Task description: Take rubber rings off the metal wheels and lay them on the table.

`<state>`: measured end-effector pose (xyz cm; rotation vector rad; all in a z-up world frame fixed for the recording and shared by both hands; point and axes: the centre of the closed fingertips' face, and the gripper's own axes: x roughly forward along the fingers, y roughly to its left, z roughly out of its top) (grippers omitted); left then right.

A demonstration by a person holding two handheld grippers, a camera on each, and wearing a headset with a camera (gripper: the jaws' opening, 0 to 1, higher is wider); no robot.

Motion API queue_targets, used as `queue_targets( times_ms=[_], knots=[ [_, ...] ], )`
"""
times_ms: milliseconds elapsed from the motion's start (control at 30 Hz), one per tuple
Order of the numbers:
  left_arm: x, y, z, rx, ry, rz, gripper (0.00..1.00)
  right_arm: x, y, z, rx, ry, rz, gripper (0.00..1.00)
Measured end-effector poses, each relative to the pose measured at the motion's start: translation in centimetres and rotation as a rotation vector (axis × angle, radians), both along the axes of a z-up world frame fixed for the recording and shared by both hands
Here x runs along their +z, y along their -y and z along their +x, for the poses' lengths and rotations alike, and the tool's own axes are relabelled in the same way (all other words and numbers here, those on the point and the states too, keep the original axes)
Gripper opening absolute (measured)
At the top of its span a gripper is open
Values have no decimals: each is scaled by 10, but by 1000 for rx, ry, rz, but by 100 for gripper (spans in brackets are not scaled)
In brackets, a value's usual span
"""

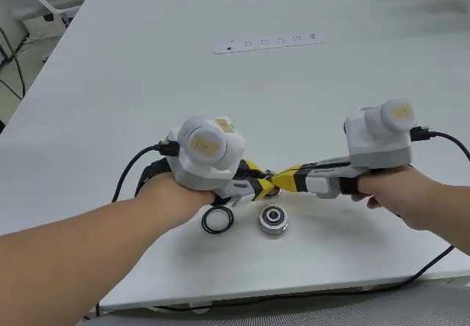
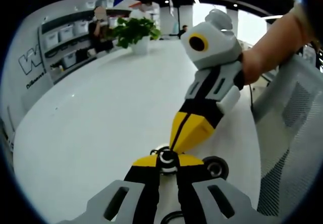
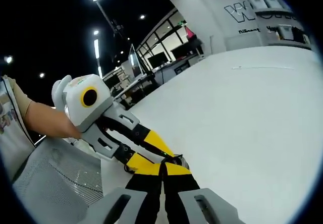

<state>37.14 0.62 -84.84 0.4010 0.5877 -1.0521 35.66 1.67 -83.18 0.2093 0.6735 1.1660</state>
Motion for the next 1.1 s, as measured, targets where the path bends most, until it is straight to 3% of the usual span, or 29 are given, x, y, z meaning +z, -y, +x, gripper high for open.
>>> queue_targets(
  times_ms=[33,367,533,767,1100],
  knots=[
    [0,0,0,0,0,-4,12,0,0,0,2,14,-8,0],
    [0,0,1,1,4,-27,12,1,4,2,-15,-18,17,0],
    [1,0,1,5,3,-45,13,-5,10,6,-32,-6,-21,0],
    [2,0,0,-10,-3,-46,14,-4,9,6,-29,1,-25,0],
    [10,-13,-6,-34,-2,-54,22,-1,6,5,-25,3,-20,0]
  ],
)
